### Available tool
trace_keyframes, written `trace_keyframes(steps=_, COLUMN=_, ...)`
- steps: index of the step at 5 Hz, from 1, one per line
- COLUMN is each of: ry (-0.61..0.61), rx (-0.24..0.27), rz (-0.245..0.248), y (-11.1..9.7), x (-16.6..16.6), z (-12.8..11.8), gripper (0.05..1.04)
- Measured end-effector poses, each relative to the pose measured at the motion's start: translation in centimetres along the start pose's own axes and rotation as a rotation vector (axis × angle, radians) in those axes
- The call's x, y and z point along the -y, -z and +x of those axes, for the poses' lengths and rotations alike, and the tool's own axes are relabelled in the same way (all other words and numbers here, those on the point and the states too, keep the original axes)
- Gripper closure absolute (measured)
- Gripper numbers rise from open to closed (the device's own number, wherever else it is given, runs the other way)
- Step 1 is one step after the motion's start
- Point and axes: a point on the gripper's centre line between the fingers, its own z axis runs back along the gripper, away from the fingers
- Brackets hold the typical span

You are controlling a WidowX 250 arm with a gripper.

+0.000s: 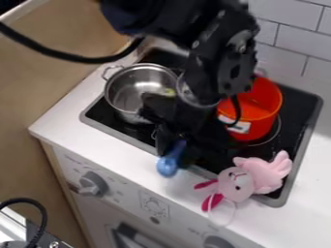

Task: Remove the object out of the pot

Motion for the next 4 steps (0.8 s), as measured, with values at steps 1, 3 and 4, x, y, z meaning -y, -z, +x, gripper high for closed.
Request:
trace_keyframes(steps=1, ry=0.007, rx=0.024, rz=-0.007, y=1.4, x=-0.5, z=-0.1, gripper=0.782)
trace_keyframes(steps=3, ry=0.009, rx=0.048, rz=-0.011, y=2.7, x=-1.2, z=-0.3, gripper=0.454)
trace_keyframes(steps=4, ry=0.005, rx=-0.003, rz=-0.002, y=2.3, x=-1.7, z=-0.6, gripper=0.178)
